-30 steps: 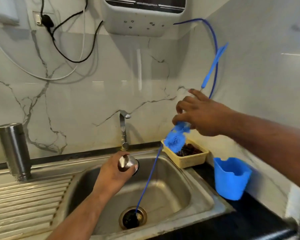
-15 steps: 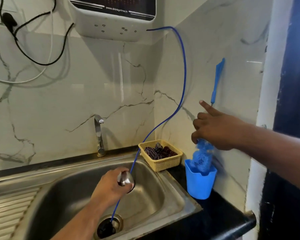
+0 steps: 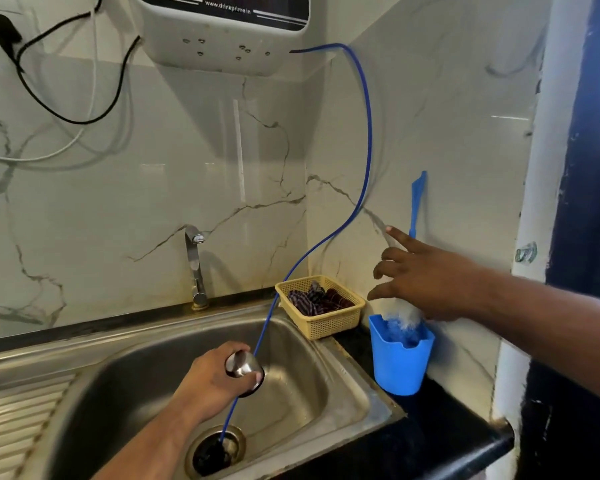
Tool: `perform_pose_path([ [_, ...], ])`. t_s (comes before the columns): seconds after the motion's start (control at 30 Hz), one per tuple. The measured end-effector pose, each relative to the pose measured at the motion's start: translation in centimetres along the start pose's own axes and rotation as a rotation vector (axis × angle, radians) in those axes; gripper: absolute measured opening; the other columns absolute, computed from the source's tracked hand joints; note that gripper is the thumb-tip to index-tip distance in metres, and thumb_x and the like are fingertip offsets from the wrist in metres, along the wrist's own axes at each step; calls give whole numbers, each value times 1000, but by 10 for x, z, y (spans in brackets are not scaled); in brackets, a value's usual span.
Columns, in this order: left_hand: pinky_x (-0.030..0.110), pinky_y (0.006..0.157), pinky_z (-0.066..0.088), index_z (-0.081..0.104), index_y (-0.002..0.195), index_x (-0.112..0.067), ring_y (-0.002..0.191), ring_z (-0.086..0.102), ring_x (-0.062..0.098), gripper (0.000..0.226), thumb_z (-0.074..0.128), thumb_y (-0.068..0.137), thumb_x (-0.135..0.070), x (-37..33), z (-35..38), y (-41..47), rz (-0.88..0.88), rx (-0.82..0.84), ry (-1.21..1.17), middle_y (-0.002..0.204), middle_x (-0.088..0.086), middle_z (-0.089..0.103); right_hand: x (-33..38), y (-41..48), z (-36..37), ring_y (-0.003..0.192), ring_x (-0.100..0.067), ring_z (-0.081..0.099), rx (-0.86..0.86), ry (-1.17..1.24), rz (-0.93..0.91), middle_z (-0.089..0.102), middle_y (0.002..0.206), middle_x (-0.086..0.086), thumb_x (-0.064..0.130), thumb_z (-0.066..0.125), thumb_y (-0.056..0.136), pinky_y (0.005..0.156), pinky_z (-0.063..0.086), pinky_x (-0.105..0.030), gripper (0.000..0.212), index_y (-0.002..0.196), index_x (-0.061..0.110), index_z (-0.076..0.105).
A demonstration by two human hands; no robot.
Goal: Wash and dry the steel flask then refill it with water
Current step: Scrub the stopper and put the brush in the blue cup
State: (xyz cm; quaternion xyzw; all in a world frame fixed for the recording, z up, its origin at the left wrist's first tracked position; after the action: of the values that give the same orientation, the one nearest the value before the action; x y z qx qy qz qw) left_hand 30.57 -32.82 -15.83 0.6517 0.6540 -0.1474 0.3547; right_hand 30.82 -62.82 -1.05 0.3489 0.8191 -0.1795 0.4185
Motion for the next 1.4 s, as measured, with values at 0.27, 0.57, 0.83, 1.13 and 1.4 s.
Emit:
perform_pose_path([
  [0.27, 16, 75, 46, 62, 122, -36, 94, 61, 4, 49, 83, 79, -45, 4, -1, -1, -28, 1, -37, 107, -15, 64, -14, 4, -22, 154, -24, 18, 128, 49, 41, 30, 164, 2, 41, 77, 86, 122, -10, -63, 89, 157, 46, 24],
  [0.57, 21, 75, 48, 59, 120, -29, 96, 61, 7, 50, 77, 82, -55, 31, -29, 4, -180, -131, -249, 109, -8, 64, 29, 71, -92, 147, -21, 31, -199, 452, 34, 44, 154, 5, 53, 67, 89, 125, -2, -54, 70, 151, 47, 36],
  [0.83, 39, 80, 60, 69, 109, -32, 92, 72, 17, 57, 78, 68, -71, 74, -65, 13, -290, -248, -423, 99, -3, 76, 175, 194, -81, 144, -26, 36, -184, 1178, 10, 40, 156, -5, 43, 84, 79, 116, 34, -39, 104, 161, 34, 22],
  [1.13, 25, 92, 50, 57, 133, -22, 105, 61, 11, 42, 68, 95, -37, 91, -73, 17, -383, -386, -440, 123, -1, 65, 210, 266, -38, 115, -14, 62, -202, 1723, 347, 65, 127, 4, 35, 85, 79, 98, 52, -30, 65, 134, 28, 51],
  [1.4, 28, 103, 47, 51, 142, -29, 121, 55, 12, 54, 58, 95, -5, 71, -68, 107, -198, -181, 117, 137, -5, 53, 217, 283, 28, 105, -13, 62, -66, 1914, 508, 66, 125, 1, 26, 89, 77, 89, 50, -22, 65, 132, 24, 53],
])
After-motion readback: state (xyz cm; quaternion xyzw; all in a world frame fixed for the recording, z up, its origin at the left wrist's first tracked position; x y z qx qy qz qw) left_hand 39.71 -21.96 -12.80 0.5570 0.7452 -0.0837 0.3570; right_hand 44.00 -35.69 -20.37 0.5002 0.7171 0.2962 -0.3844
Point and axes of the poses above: each hand's wrist, its own y-axis towards the middle knuckle, its own z-axis out of the palm, x = y × z, the point moved 10 cm from there along y, towards the middle knuckle
